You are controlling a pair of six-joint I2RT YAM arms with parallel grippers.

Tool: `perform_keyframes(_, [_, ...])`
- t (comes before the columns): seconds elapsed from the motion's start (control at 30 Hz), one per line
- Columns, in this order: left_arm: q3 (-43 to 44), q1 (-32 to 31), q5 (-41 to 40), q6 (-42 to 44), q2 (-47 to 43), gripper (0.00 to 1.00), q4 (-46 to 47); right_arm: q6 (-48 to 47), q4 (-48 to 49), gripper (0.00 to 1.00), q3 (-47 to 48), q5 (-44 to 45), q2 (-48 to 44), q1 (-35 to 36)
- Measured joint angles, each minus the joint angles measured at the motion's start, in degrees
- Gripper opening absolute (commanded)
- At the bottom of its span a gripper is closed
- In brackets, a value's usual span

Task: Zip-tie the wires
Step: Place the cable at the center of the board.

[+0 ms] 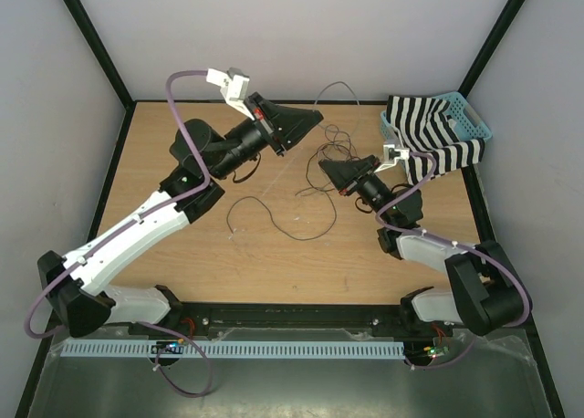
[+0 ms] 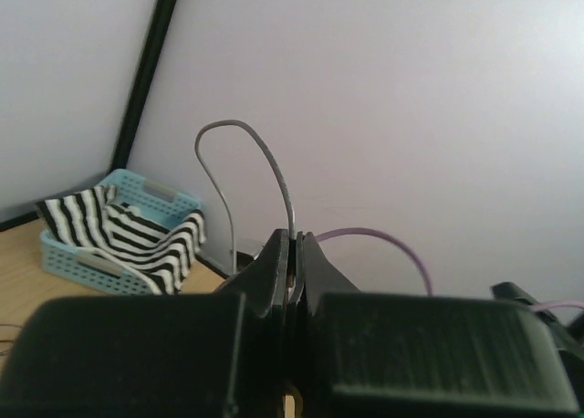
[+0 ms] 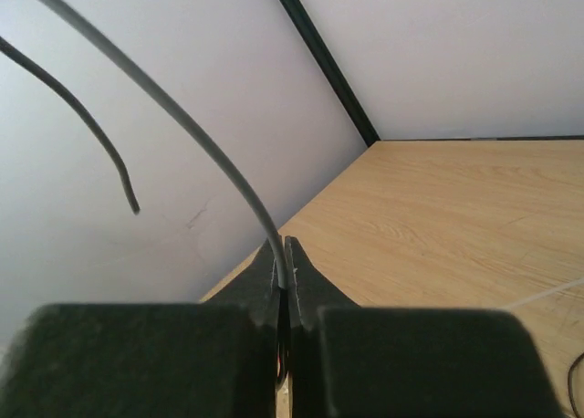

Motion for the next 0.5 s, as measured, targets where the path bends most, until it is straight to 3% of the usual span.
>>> perform_keyframes(0.2, [-7.7,0.0,-9.7,6.2,-5.9,0.0,-0.2,-4.0,-10.6,0.0,0.2,0.7,-6.0,0.0])
perform_keyframes(0.33, [-14.0,0.0,-20.1,11.2,-11.8,0.0,-1.0,-11.1,-30.4,0.0,8.4,0.2,-9.3,0.3])
perform_keyframes(0.5, [-22.3,0.0,-34.8,14.4,-17.6,0.0,-3.3,-24.4,-60.5,0.0,29.0,0.7,-3.4,4.2])
